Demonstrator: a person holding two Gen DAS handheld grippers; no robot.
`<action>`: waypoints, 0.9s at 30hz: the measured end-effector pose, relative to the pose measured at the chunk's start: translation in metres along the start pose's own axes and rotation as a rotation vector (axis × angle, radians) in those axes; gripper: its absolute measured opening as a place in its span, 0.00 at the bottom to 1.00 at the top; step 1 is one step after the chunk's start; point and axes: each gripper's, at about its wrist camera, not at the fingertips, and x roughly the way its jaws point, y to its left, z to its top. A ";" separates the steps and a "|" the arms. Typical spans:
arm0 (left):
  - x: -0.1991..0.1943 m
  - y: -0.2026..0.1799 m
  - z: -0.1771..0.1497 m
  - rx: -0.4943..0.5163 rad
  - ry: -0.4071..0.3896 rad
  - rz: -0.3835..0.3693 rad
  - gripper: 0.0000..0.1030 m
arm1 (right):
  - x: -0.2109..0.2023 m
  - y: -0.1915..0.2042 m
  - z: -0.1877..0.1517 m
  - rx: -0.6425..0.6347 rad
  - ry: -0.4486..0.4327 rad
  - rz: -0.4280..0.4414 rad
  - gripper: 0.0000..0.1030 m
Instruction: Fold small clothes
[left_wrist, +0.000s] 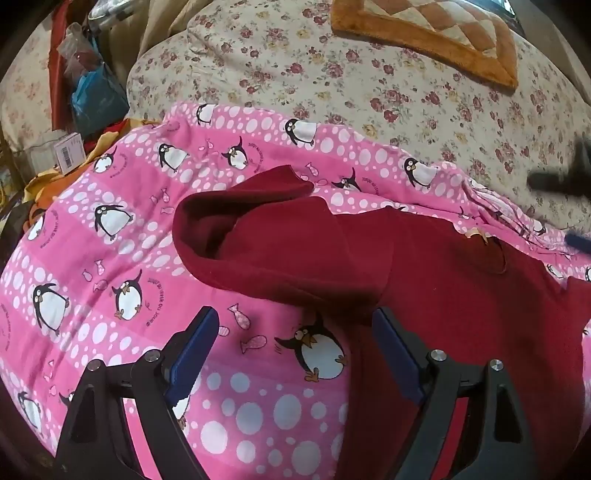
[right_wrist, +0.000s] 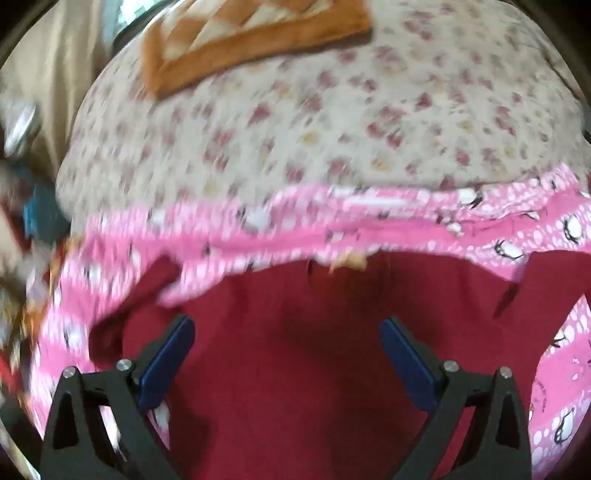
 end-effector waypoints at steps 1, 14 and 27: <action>0.000 0.001 0.001 -0.004 0.000 -0.007 0.66 | -0.001 0.000 0.011 0.000 -0.021 -0.023 0.99; -0.002 0.004 0.004 -0.032 -0.015 -0.023 0.66 | -0.039 -0.004 0.036 -0.416 -0.273 -0.472 1.00; 0.001 0.001 0.000 -0.010 -0.007 0.004 0.66 | -0.020 -0.062 -0.090 -0.334 -0.029 -0.375 1.00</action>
